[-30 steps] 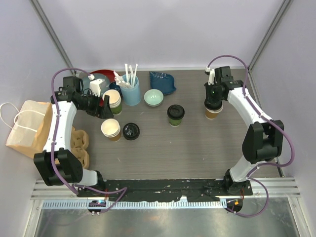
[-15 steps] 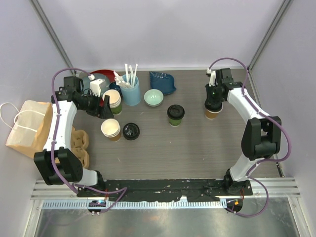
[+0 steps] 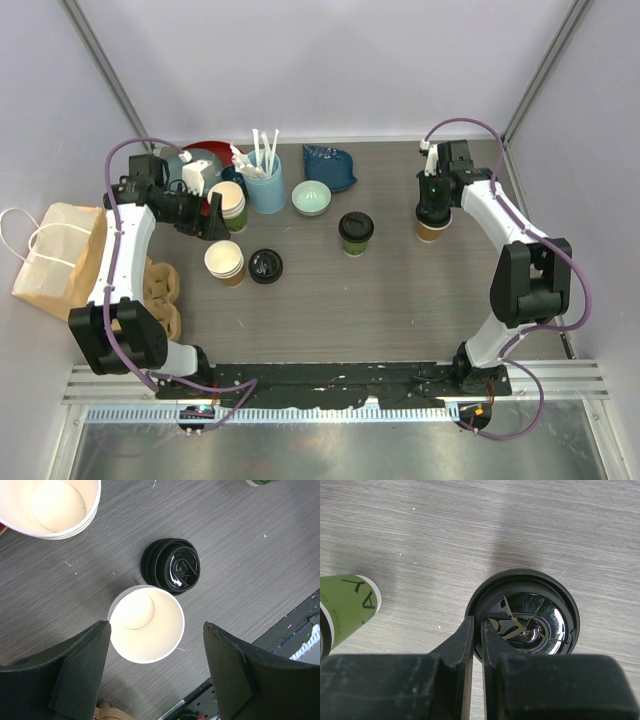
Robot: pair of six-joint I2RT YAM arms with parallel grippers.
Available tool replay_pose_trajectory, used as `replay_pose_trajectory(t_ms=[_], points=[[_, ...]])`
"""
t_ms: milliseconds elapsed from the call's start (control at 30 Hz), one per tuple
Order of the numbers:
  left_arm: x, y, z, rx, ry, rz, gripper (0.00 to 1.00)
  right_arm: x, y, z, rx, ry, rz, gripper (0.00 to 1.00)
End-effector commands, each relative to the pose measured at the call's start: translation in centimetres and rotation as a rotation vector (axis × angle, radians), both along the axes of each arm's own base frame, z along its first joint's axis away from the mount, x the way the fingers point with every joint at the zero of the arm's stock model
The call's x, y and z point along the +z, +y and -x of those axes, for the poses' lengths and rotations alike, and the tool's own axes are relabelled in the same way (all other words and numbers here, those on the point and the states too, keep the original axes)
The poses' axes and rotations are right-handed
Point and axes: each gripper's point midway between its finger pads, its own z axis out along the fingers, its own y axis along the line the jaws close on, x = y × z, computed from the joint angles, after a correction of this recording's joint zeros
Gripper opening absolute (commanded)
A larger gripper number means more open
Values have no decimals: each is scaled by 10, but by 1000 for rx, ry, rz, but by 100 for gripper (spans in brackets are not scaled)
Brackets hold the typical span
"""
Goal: Pack the takeout coffee
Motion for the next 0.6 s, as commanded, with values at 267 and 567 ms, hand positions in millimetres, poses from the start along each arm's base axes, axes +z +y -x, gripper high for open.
replay_pose_trajectory(t_ms=[267,567], points=[[14,0,-7,-8,-44,7,79,30,-7,6,-37,-92,13,1],[14,0,-6,-13,-44,5,79,8,-1,9,-19,-55,-13,1]])
